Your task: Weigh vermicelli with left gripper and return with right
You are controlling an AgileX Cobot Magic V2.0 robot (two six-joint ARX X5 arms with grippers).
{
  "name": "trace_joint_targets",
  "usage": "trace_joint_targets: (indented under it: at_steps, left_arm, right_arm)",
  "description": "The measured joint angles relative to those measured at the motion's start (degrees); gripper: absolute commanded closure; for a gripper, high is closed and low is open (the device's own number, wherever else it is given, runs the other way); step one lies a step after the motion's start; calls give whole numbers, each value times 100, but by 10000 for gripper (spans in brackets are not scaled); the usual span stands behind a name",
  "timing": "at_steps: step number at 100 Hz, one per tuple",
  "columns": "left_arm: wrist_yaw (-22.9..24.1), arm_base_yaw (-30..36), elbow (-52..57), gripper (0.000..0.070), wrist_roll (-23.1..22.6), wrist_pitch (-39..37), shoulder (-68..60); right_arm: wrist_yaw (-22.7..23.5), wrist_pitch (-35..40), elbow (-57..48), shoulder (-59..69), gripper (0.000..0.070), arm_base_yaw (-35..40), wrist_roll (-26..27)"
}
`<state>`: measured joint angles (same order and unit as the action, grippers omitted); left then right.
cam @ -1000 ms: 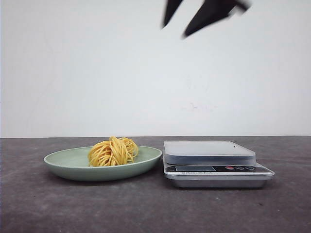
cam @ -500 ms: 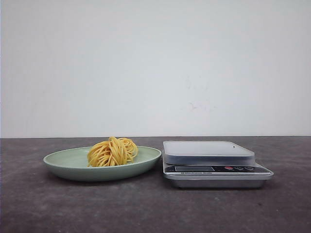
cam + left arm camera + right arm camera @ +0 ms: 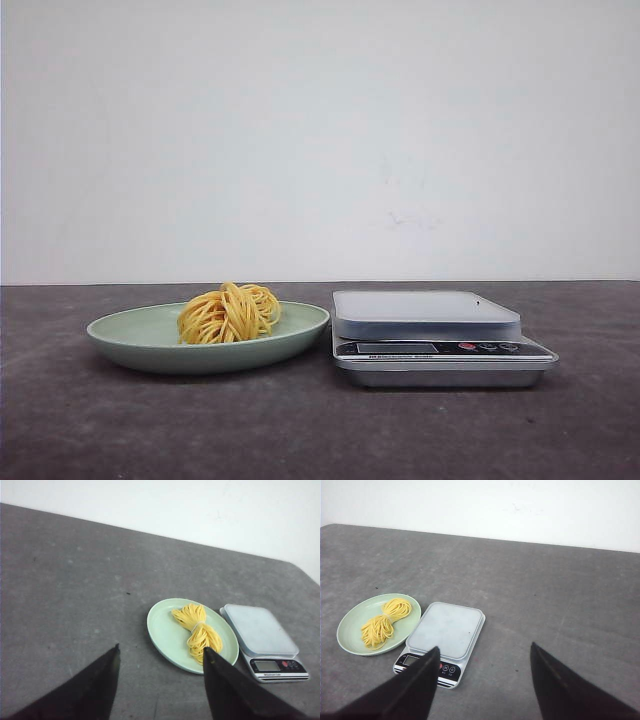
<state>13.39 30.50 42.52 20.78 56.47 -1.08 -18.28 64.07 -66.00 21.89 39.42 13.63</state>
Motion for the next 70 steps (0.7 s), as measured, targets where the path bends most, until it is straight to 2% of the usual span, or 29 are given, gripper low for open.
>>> trace_joint_targets:
  at_steps: [18, 26, 29, 33, 36, 38, 42, 43, 70]
  left_arm:
    - [0, 0, -201, 401, 0, -227, -15]
    - [0, 0, -219, 401, 0, -249, -28]
    - [0, 0, -221, 403, 0, -282, -31]
    - [0, 0, -221, 416, -2, -319, -31]
    - [2, 0, -221, 469, -2, -350, -31]
    - [7, 0, -221, 530, -4, -369, -31]
    - [9, 0, -221, 684, -17, -411, -31]
    - [9, 0, -221, 700, -22, -415, -31]
    - [15, 0, -221, 689, -24, -417, -31]
  right_arm:
    - [22, -553, 892, -354, 348, 0, 13]
    - [22, -970, 1364, -507, 380, 0, 13]
    - [22, -1143, 1541, -553, 419, 0, 11]
    - [22, -1392, 1773, -599, 514, 0, 11]
    - [22, -1569, 1937, -619, 623, 0, 13]
    - [22, -1670, 2033, -625, 700, 0, 13]
    - [26, -1827, 2201, -627, 692, 0, 11]
    - [24, -1873, 2247, -627, 694, 0, 11]
    - [26, -2282, 2439, -627, 694, 0, 33]
